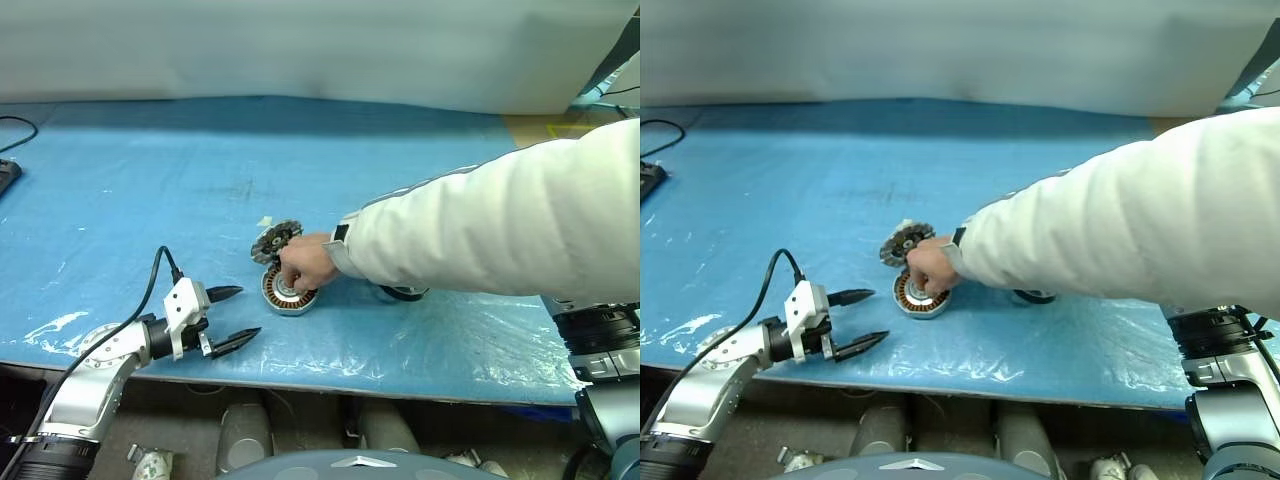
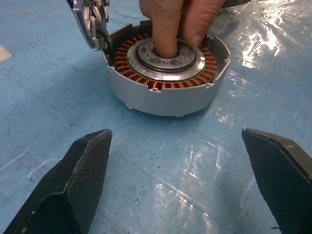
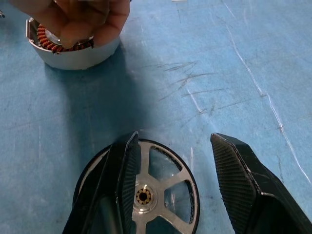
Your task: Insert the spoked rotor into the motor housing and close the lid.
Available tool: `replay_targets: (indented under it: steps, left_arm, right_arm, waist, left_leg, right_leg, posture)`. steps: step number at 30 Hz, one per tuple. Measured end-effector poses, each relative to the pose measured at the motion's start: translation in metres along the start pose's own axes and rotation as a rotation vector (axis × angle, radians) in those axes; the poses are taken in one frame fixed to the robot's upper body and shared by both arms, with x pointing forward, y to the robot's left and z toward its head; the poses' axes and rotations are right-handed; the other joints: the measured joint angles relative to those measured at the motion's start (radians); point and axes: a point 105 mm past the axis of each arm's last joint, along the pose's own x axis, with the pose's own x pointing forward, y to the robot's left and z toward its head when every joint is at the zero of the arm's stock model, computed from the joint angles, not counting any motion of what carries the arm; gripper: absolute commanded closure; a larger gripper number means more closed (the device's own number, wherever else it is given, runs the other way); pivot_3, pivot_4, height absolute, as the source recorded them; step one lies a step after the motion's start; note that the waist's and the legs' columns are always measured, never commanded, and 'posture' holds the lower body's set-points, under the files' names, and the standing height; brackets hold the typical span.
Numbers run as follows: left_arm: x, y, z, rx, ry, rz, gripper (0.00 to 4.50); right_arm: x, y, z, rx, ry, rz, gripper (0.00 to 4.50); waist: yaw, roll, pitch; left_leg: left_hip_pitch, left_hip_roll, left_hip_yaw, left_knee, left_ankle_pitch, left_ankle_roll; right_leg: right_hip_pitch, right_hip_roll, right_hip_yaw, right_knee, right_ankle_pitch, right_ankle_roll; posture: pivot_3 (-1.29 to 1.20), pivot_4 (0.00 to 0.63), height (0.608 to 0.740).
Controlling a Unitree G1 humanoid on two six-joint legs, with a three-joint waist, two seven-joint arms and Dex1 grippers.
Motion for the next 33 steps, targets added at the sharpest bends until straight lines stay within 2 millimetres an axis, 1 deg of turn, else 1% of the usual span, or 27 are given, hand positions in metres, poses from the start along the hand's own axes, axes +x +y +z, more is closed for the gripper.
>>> replay_targets:
  steps: [11, 20, 25, 33]
  left_arm:
    - [0.0, 0.0, -0.001, -0.002, 0.001, 0.005, 0.0]
    - [-0.001, -0.001, -0.003, -0.009, 0.002, 0.007, 0.0]
    - [-0.001, -0.001, -0.002, -0.005, -0.001, 0.01, 0.0]
    - [-0.001, 0.0, -0.001, 0.002, -0.007, 0.017, 0.0]
  right_arm:
    - [0.008, 0.003, 0.006, -0.002, -0.034, 0.027, 2.04]
    - [0.024, 0.01, 0.012, 0.025, -0.106, 0.061, 2.04]
    - [0.029, 0.007, 0.011, 0.038, -0.133, 0.053, 2.04]
    - [0.031, 0.007, 0.016, 0.029, -0.158, 0.066, 2.04]
  waist:
    - [0.0, 0.0, 0.0]
    - [-0.001, 0.0, 0.0]
    - [-0.002, 0.0, 0.0]
    - [-0.001, 0.0, 0.0]
  left_leg:
    - [0.0, 0.0, 0.0, 0.0, 0.0, 0.0]
    - [0.0, 0.0, 0.0, 0.0, 0.0, 0.0]
    - [0.0, 0.0, 0.0, 0.0, 0.0, 0.0]
    - [0.0, 0.0, 0.0, 0.0, 0.0, 0.0]
  right_leg:
    - [0.0, 0.0, 0.0, 0.0, 0.0, 0.0]
    - [0.0, 0.0, 0.0, 0.0, 0.0, 0.0]
    - [0.0, 0.0, 0.0, 0.0, 0.0, 0.0]
    - [0.0, 0.0, 0.0, 0.0, 0.0, 0.0]
  posture:
    - [0.0, 0.15, 0.74]
    - [0.0, 0.15, 0.74]
    - [0.0, 0.15, 0.74]
    - [0.0, 0.15, 0.74]
